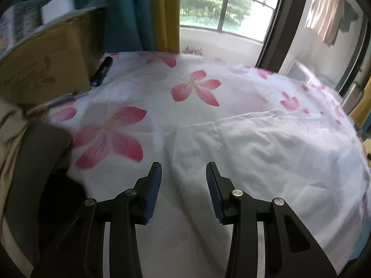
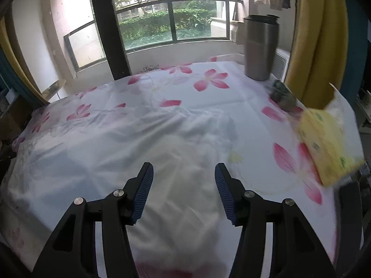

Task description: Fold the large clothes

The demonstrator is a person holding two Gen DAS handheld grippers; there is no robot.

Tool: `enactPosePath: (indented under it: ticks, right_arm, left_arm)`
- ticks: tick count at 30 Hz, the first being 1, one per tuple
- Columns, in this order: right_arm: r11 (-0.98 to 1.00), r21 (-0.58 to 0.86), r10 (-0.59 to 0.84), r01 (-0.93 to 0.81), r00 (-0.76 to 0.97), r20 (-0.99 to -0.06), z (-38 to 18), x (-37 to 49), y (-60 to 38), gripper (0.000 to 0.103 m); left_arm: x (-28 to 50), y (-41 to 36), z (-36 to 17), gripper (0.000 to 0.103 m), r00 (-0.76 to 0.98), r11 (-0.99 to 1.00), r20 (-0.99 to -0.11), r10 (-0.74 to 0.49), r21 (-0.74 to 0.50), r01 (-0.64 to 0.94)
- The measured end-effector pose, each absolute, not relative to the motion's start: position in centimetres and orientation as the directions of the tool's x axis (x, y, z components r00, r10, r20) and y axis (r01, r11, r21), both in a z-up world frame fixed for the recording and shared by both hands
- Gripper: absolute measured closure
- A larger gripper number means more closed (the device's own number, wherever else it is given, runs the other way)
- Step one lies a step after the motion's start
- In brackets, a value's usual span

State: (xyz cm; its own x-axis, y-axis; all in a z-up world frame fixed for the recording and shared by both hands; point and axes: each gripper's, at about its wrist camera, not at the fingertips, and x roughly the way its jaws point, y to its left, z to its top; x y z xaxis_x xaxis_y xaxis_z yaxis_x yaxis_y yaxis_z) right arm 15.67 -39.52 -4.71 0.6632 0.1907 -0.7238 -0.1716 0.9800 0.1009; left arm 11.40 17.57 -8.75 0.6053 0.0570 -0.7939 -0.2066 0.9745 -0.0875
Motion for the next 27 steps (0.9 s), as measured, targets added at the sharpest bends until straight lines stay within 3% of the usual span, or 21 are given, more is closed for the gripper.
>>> enactPosePath:
  ticks: [6,9,10,13,24,26,27]
  right_arm:
    - [0.962,0.067,0.226,-0.264,0.64,-0.734,-5.5,17.9,-36.1,0.048]
    - [0.966,0.03,0.19,-0.258,0.625,-0.757,-6.5,19.1,-35.3,0.048]
    - [0.969,0.019,0.172,-0.246,0.619,-0.767,-6.8,19.5,-35.3,0.048]
    - [0.982,-0.007,0.11,-0.191,0.593,-0.798,-8.2,20.6,-36.1,0.048]
    - [0.985,0.041,0.134,-0.167,0.599,-0.79,-8.3,20.5,-37.5,0.046]
    - [0.986,0.046,0.135,-0.161,0.602,-0.787,-8.2,20.3,-37.6,0.046]
    - [0.986,0.042,0.133,-0.163,0.603,-0.787,-8.2,20.2,-37.6,0.046]
  left_arm:
    - [13.9,17.4,-9.9,0.061,0.604,0.984,-0.789,0.108,-0.003,-0.18]
    - [14.7,17.5,-9.9,0.092,0.61,0.987,-0.785,0.108,0.01,-0.163]
    - [14.8,17.5,-9.9,0.093,0.609,0.986,-0.785,0.115,0.016,-0.166]
    - [14.8,17.7,-9.9,0.094,0.612,0.979,-0.774,0.16,0.045,-0.199]
    - [13.3,18.2,-7.8,0.089,0.627,0.959,-0.756,0.189,0.005,-0.283]
    - [12.5,17.8,-6.8,0.086,0.647,0.957,-0.736,0.197,0.001,-0.291]
    - [12.3,17.6,-6.6,0.078,0.652,0.958,-0.732,0.197,0.001,-0.288]
